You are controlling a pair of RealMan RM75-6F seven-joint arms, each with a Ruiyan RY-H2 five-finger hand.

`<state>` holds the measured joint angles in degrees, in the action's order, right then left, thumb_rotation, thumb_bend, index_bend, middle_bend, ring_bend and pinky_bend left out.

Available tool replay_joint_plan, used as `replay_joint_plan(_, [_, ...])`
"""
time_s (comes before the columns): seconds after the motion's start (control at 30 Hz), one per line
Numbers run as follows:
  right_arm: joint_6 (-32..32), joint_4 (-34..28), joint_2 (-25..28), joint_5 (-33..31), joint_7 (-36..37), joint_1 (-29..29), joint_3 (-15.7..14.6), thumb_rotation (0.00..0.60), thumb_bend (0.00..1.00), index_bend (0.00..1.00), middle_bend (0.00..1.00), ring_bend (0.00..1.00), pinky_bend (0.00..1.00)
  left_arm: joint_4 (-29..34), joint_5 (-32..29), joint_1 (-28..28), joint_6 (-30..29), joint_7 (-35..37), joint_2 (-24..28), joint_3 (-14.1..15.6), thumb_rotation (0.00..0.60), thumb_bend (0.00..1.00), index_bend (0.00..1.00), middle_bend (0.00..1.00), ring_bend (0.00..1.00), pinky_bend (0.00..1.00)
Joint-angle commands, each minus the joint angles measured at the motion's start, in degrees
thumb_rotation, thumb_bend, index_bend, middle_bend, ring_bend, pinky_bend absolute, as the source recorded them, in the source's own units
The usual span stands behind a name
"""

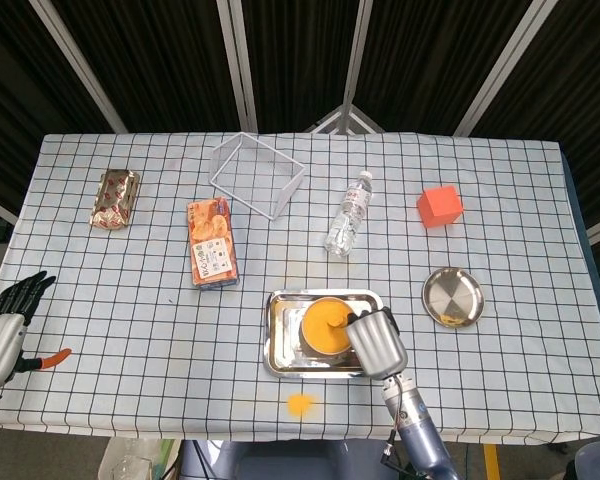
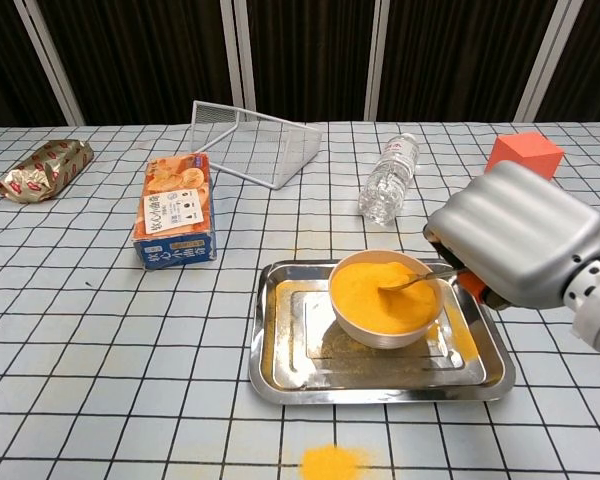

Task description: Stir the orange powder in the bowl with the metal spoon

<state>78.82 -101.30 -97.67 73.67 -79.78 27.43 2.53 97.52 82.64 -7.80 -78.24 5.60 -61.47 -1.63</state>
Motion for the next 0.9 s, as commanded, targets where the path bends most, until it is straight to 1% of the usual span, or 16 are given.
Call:
replay_joint_plan(0.03, [0.04,-0.19,0.12,0.11,0.01,0.06,0.05,0.6,0.89,0.99,0.81,0.77,0.82,0.0,-0.01,0.0,-0.01,0.01,0.0,-0.01,0.6,0.01,0.0,0.0,0.0,0.0])
replay_joint_plan(0.27, [0.27,-2.38,1.56,0.44,-1.85,0.0,-0.69,0.6,0.89,0.99,0.81,0.77,0.82,0.0,0.06,0.01,-0.02,0.03,0.0,0.02,0.6,0.01,0.0,0.0,0.0,0.0])
replay_joint_plan(0.4, [0.57,-3.65,2.16,0.71,-2.07,0.09,-0.35,0.6,0.89,0.99,0.81,0.77,0.82,0.02,0.14,0.05,-0.09,0.02,-0.01,0.06,0.6,0.01,0.0,0.0,0.0,0.0])
replay_joint_plan(0.5, [0.45,-4.0,2.17,0.34,-2.09,0.19,-0.08,0.6,0.89,0.99,0.81,0.77,0.82,0.06,0.09,0.05,-0.13,0.06,0.01,0.01,0.6,0.01,0.0,0.0,0.0,0.0])
replay_joint_plan(0.9, [0.07,-4.83,2.27,0.37,-2.06,0.36,-0.61,0.6,0.9,1.0,0.81,0.77,0.82,0.1,0.07,0.03,0.01,0.26,0.09,0.05,0.6,0.01,0.0,0.0,0.0,0.0])
